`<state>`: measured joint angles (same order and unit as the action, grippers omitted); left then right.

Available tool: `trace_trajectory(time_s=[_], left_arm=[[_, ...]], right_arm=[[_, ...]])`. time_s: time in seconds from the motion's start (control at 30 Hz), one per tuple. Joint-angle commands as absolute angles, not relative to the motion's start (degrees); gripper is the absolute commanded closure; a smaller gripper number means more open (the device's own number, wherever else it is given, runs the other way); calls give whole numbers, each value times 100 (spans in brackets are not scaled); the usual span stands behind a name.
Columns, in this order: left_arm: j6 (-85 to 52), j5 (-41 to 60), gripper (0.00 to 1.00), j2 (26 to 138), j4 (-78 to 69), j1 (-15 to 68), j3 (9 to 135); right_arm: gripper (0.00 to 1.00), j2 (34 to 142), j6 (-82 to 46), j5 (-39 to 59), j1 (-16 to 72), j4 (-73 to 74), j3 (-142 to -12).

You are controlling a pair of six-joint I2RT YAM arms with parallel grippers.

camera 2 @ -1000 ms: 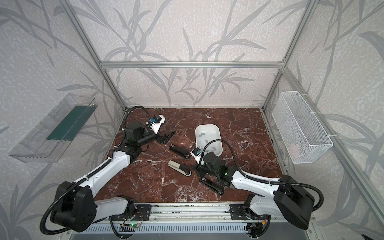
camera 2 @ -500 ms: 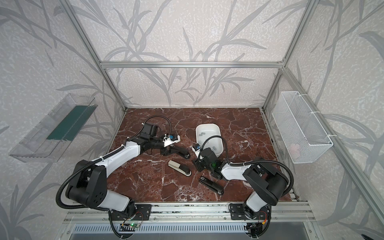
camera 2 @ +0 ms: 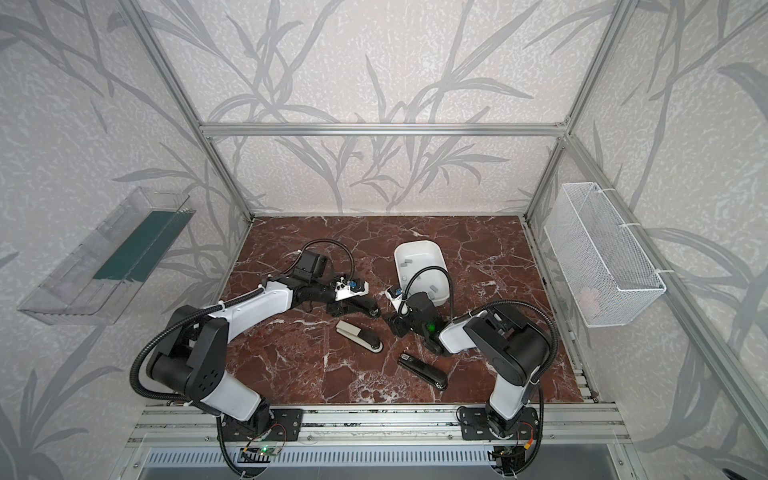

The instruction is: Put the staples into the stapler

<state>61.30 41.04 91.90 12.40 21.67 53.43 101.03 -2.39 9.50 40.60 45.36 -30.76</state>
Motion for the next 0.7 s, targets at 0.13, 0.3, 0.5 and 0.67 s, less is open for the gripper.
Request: trace_trajectory(time_s=[0.13, 0.3, 0.5, 0.67], left_arm=[[6921, 3703, 35, 9745, 1819, 2446, 5846], [7246, 3609, 38, 10180, 2490, 2562, 6438], [7420, 3620, 38, 10376, 2922, 2641, 6787], [7515, 3575, 40, 10639, 3275, 2735, 7141]], right_arm=[[41, 10297, -18, 1345, 4044, 5464, -2808], [41, 10572, -38, 1266, 3980, 6191, -2513], [41, 10623, -133, 1403, 3876, 6474, -2358], [41, 10494, -87, 1354, 3876, 6385, -2303]])
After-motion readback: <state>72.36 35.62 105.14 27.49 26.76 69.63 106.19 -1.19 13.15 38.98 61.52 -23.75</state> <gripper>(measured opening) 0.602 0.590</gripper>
